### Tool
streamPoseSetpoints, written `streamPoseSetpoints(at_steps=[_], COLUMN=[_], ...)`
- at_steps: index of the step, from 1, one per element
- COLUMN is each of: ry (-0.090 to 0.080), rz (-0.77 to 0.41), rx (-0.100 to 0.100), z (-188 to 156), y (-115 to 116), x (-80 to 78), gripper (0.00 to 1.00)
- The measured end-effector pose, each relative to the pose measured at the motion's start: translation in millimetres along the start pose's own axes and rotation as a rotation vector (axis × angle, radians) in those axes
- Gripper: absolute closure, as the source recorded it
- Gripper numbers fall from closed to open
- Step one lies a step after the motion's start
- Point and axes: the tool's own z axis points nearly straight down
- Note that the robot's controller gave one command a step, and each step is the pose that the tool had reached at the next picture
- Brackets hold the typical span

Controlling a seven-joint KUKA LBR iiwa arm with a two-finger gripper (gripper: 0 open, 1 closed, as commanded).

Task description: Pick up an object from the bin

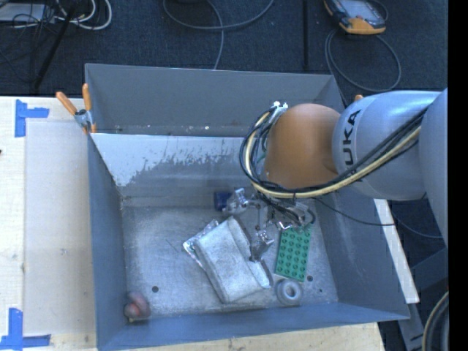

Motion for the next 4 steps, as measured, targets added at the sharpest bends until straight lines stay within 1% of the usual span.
streamPoseSetpoints(at_steps=[1, 2, 3, 4], ry=[-0.001, -0.009, -0.003, -0.018], rz=[-0.214, -0.256, -0.255, -0.251], rx=[-0.001, -0.004, -0.002, 0.004], z=[0.5, 25.6, 23.4, 19.3], y=[33.2, 22.5, 23.8, 22.0], x=[-13.1, -9.2, -11.1, -15.3], gripper=[0.0, 0.0, 0.0, 1.0])
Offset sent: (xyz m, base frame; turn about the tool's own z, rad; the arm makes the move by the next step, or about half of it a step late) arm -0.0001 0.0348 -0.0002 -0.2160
